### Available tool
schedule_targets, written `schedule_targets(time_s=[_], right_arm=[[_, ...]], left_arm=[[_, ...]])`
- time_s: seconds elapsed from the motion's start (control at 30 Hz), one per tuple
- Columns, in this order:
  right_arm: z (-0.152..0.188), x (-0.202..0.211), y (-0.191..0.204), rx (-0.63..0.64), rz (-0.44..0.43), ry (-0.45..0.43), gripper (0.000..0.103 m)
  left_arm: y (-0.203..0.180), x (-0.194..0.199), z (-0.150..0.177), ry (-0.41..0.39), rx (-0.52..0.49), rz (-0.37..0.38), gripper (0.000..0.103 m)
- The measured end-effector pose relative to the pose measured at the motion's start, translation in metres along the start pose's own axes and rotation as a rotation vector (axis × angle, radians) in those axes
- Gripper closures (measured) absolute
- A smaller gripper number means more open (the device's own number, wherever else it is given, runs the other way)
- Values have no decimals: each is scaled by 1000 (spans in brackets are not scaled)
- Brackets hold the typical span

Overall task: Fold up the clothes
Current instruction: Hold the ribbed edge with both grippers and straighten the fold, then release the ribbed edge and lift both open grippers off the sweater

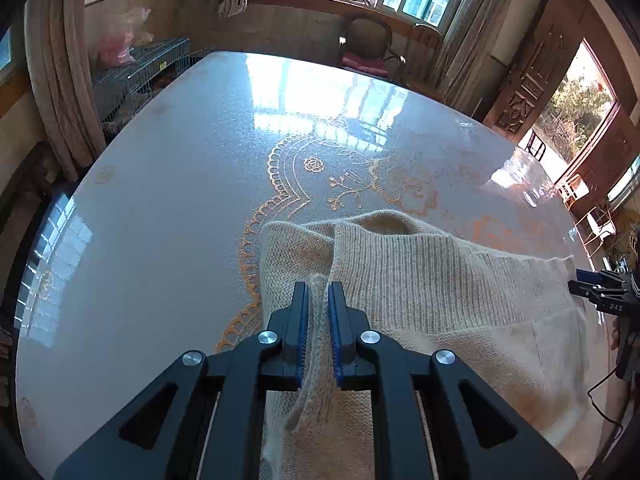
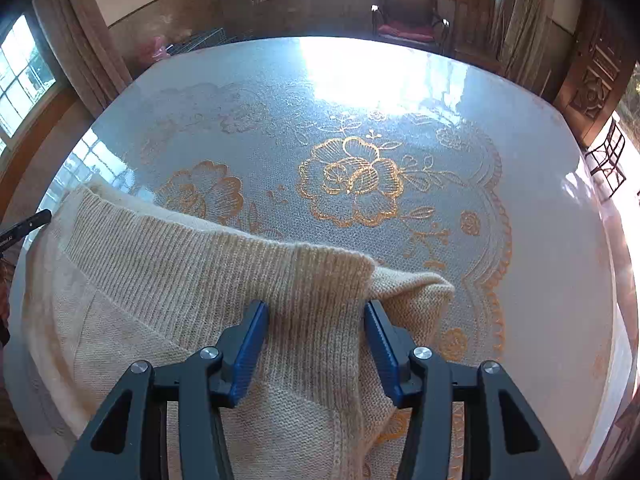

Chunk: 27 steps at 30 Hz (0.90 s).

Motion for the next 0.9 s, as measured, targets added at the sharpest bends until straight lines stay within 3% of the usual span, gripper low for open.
schedule_targets(time_s=[0.07, 0.1, 0.3, 0.4, 0.53, 0.63, 0.8, 0.9], right_arm=[[2, -6, 7, 49, -7, 35, 29], [3, -8, 9, 62, -10, 49, 29], [0, -7, -25, -135, -53, 41, 34], [0, -3, -35, -145, -96, 48, 48], [0, -3, -34, -69, -78, 100, 52], [0, 4, -42, -61, -14, 91, 85], [-13, 1, -35, 14, 91, 129, 90], [-17, 10, -36, 30, 131, 80, 95]], left_arm=[[-1, 1, 0, -5, 0, 3, 93], [-1, 1, 0, -7, -1, 4, 93], [-6, 3, 2, -21, -44, -24, 90], [-7, 4, 3, -15, -56, -25, 89], [-4, 2, 0, -1, -35, -23, 88], [-4, 0, 1, 8, -31, -23, 88], [-8, -6, 6, 26, -64, -54, 87], [-14, -6, 6, 21, -101, -66, 89]])
Point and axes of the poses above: each gripper's, at about its wrist camera, not at the fingertips, and x roughly against the way its jaws point, y to its left, z to its underside, the point moved 2 cm from there along -x, roughly the way its jaws point, and after that the axes turned 7 degrees about x, right-handed, at the moved point
